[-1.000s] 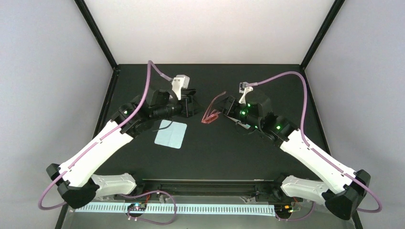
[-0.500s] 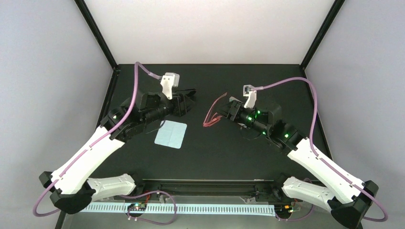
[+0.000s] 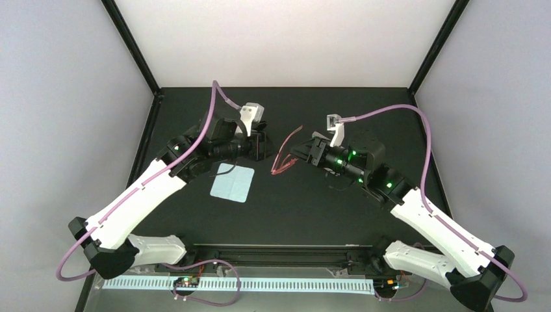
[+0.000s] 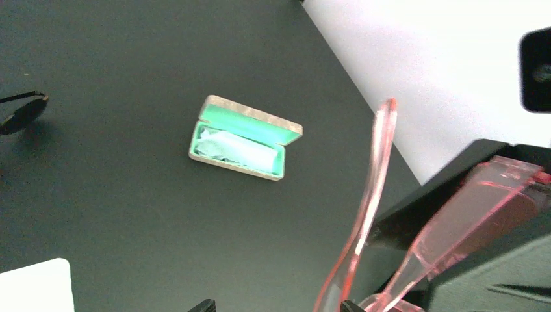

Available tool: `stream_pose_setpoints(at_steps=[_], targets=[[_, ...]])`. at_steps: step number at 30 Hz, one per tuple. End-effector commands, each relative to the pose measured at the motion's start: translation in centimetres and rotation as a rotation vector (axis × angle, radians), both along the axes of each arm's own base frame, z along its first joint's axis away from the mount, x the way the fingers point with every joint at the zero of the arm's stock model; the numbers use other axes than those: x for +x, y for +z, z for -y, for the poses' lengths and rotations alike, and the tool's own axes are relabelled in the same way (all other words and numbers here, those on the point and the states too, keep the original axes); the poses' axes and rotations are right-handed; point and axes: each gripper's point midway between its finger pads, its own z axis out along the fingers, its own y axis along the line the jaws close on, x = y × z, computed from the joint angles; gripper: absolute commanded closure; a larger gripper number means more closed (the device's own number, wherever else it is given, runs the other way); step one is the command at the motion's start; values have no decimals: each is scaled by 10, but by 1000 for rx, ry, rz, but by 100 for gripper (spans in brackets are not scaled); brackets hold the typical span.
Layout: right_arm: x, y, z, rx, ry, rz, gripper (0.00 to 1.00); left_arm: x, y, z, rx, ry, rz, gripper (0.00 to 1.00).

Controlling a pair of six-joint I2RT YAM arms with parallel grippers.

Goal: Organize the sunglasses
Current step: Fold the sunglasses at the center of the board.

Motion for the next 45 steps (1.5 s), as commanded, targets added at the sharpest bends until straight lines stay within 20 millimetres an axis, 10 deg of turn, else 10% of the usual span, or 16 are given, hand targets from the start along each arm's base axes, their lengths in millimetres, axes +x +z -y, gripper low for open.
stream_pose_setpoints(at_steps=[1,12,20,25,33,45], targets=[[0,13,-6,25,29,43,57,-14,18,18,-54,-124,27,51],[9,16,-18,8,46,44,57,-29,13,28,-74,-210,21,53],[7,14,-7,-35,11,46,57,-17,66,-36,-104,84,211,50],[-4,17,-8,-30,61,57,57,-5,55,-62,-40,225,205,48],[-20,34,-15,13,160,118,57,3,25,-33,-2,148,107,44],[-18,43,-18,5,172,138,57,-25,35,32,-108,-188,83,43]])
